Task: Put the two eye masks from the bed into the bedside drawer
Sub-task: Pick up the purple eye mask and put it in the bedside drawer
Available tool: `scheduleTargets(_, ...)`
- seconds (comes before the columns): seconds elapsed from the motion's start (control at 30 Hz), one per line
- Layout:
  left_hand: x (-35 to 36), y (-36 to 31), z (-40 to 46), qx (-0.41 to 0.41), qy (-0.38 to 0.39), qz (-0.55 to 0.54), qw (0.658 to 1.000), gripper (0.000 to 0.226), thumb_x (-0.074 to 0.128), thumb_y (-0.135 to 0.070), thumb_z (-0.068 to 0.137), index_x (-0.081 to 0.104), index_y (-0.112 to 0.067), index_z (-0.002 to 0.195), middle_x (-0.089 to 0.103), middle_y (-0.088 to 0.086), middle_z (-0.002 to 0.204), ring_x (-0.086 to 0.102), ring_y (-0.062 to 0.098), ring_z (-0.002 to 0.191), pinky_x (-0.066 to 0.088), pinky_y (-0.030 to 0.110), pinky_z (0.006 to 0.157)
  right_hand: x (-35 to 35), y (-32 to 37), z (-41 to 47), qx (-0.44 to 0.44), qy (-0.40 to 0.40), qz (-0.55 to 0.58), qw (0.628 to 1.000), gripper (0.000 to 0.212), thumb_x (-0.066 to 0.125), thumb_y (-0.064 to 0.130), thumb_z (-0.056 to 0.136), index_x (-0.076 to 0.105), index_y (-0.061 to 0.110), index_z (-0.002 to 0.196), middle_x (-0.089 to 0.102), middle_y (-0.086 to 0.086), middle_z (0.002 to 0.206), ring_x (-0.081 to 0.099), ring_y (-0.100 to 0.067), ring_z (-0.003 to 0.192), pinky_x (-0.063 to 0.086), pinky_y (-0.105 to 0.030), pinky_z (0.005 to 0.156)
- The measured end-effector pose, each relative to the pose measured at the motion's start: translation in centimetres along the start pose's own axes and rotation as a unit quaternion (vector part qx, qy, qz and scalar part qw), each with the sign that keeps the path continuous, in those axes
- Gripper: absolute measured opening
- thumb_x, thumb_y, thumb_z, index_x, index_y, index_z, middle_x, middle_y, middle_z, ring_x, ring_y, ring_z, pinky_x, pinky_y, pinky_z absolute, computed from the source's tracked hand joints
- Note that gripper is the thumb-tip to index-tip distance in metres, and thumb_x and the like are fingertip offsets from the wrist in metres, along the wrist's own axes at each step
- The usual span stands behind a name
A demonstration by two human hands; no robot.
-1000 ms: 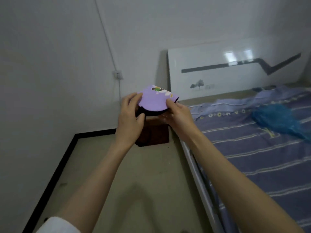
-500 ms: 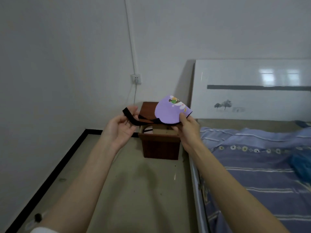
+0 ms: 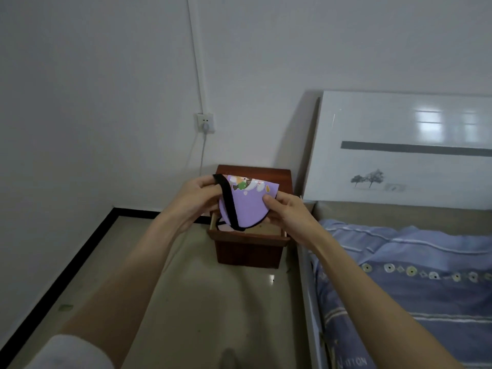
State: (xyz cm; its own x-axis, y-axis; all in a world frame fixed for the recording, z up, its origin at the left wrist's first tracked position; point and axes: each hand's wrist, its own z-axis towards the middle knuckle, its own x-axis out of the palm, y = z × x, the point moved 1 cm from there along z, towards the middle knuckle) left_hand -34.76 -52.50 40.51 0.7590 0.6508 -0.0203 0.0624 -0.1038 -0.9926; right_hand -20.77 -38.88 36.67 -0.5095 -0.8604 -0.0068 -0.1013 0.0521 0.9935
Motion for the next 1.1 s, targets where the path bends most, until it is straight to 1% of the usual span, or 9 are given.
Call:
scheduleTargets(0.23, -1.8, -0.2, 13.3, -0.010, 0.039, 0.114, 0.993, 0.008, 0.058, -0.014, 0.085, 0.065, -0.017, 0.083, 0.061, 0.001, 0.077, 0.056, 0.010, 0.070, 0.044, 0.025, 0.066, -1.4, -0.5, 12.4, 0.047, -0.001, -0.063, 0.997, 0.043, 0.058, 0.040, 0.081, 0.065, 0.002, 0.099, 0.066, -0.026, 0.110, 0.055, -0.048, 0.106, 0.040, -0.060, 0.100)
scheduleTargets(0.33, -1.5, 1.9, 17.2, -0.012, 0.049, 0.116, 0.992, 0.009, 0.061, -0.021, 0.084, 0.064, -0.019, 0.092, 0.059, -0.002, 0.076, 0.056, 0.003, 0.064, 0.041, 0.023, 0.062, -2.4, -2.2, 15.6, 0.072, -0.023, -0.040, 0.996, 0.044, 0.061, 0.041, 0.079, 0.066, 0.001, 0.098, 0.066, -0.028, 0.102, 0.058, -0.041, 0.085, 0.048, -0.049, 0.086)
scheduleTargets(0.47, -0.2, 6.7, 21.8, -0.063, 0.079, 0.127, 0.987, 0.018, 0.068, -0.023, 0.079, 0.067, -0.015, 0.095, 0.065, 0.003, 0.095, 0.059, 0.013, 0.086, 0.046, 0.023, 0.071, -4.0, -6.3, 19.2, 0.129, -0.053, -0.007, 0.990, 0.047, 0.063, 0.037, 0.081, 0.061, -0.006, 0.101, 0.055, -0.024, 0.080, 0.052, -0.027, 0.069, 0.045, -0.035, 0.067)
scheduleTargets(0.53, 0.6, 9.9, 24.2, -0.107, 0.047, 0.098, 0.988, 0.013, 0.068, -0.019, 0.080, 0.065, -0.011, 0.090, 0.063, 0.006, 0.095, 0.058, 0.017, 0.087, 0.047, 0.024, 0.070, -4.9, -9.3, 21.2, 0.165, -0.073, 0.026, 0.983, 0.039, 0.065, 0.034, 0.080, 0.064, 0.004, 0.105, 0.065, -0.023, 0.098, 0.063, -0.036, 0.087, 0.052, -0.044, 0.081)
scheduleTargets(0.63, 1.8, 15.0, 27.3, -0.197, -0.014, 0.001, 0.980, 0.022, 0.066, -0.019, 0.081, 0.063, -0.008, 0.100, 0.062, 0.014, 0.112, 0.058, 0.031, 0.102, 0.051, 0.044, 0.086, -6.0, -13.8, 23.4, 0.225, -0.057, 0.053, 0.971, 0.044, 0.066, 0.035, 0.080, 0.059, 0.012, 0.117, 0.064, -0.014, 0.120, 0.063, -0.029, 0.107, 0.051, -0.044, 0.094)
scheduleTargets(0.7, 2.7, 18.8, 29.1, -0.250, -0.056, -0.043, 0.966, 0.027, 0.066, -0.019, 0.082, 0.061, -0.005, 0.105, 0.062, 0.015, 0.114, 0.059, 0.032, 0.102, 0.052, 0.045, 0.085, -6.5, -17.0, 24.8, 0.279, -0.024, 0.048, 0.959, 0.050, 0.065, 0.039, 0.079, 0.056, 0.013, 0.121, 0.062, -0.009, 0.124, 0.060, -0.024, 0.111, 0.048, -0.042, 0.097)
scheduleTargets(0.9, 5.5, 29.2, 33.8, -0.351, -0.170, -0.087, 0.916, 0.031, 0.070, -0.023, 0.077, 0.066, -0.001, 0.098, 0.065, 0.016, 0.111, 0.059, 0.033, 0.103, 0.051, 0.048, 0.090, -8.4, -25.6, 29.1, 0.348, -0.026, 0.084, 0.933, 0.039, 0.057, 0.015, 0.087, 0.049, 0.006, 0.124, 0.061, -0.002, 0.104, 0.060, -0.019, 0.096, 0.052, -0.027, 0.079)
scheduleTargets(1.0, 6.1, 32.9, 35.4, -0.373, -0.172, -0.081, 0.908, 0.033, 0.066, -0.021, 0.081, 0.062, 0.001, 0.106, 0.062, 0.014, 0.105, 0.059, 0.031, 0.097, 0.053, 0.034, 0.073, -8.8, -29.5, 30.9, 0.387, -0.023, 0.095, 0.917, 0.037, 0.057, 0.010, 0.087, 0.049, 0.007, 0.123, 0.060, 0.001, 0.100, 0.060, -0.016, 0.090, 0.051, -0.024, 0.071)
scheduleTargets(1.1, 5.7, 36.0, 36.5, -0.387, -0.146, -0.056, 0.908, 0.028, 0.061, -0.020, 0.085, 0.062, -0.001, 0.104, 0.063, 0.015, 0.103, 0.058, 0.030, 0.101, 0.051, 0.038, 0.082, -9.5, -32.9, 32.6, 0.428, -0.071, 0.096, 0.896, 0.027, 0.056, 0.004, 0.086, 0.053, 0.005, 0.113, 0.060, -0.003, 0.098, 0.059, -0.017, 0.087, 0.051, -0.025, 0.070)
